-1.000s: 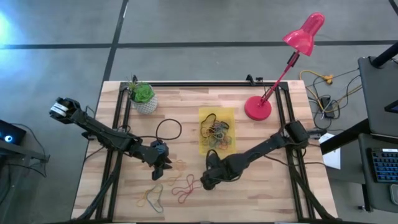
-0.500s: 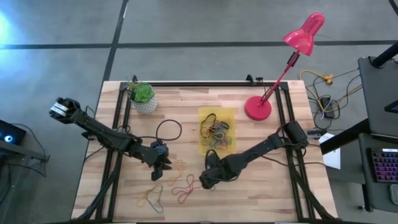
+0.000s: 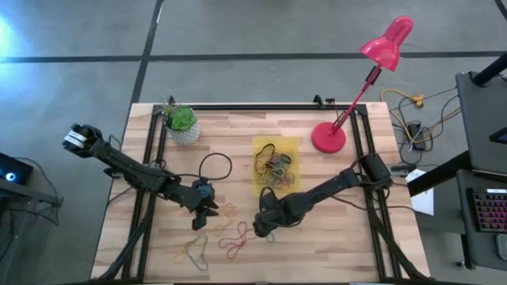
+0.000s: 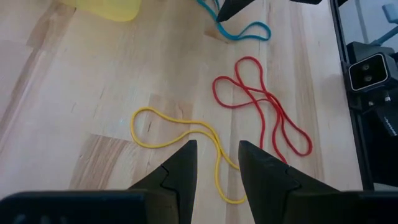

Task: Pick and place rubber bands into bin
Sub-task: Put the right blue rubber band into the bin

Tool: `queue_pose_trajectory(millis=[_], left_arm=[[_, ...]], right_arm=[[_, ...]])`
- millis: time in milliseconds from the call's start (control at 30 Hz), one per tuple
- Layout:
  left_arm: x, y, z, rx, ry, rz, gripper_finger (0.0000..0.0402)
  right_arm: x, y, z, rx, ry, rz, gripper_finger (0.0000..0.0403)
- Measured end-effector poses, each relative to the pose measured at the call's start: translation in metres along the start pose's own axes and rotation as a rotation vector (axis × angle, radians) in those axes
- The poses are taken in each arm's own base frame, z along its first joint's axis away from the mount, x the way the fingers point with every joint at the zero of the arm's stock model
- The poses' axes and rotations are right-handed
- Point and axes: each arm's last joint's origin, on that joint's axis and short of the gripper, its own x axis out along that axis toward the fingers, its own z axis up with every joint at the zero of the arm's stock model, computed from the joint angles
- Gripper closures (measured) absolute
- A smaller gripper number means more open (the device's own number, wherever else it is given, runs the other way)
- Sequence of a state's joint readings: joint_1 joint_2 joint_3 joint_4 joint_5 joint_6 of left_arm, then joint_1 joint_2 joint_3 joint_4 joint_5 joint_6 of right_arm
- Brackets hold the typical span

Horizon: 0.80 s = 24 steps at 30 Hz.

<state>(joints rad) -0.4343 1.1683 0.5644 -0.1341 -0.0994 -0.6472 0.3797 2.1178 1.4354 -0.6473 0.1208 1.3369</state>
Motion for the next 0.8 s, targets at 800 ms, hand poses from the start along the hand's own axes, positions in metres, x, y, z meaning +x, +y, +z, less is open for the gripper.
queue_pose_trajectory(millis=[800], left_arm=[[0.0, 0.0, 0.0, 0.001, 0.004, -0.006, 0.03]], right_arm=[[0.0, -0.002, -0.007, -0.2, 0.15, -0.109, 0.0202]])
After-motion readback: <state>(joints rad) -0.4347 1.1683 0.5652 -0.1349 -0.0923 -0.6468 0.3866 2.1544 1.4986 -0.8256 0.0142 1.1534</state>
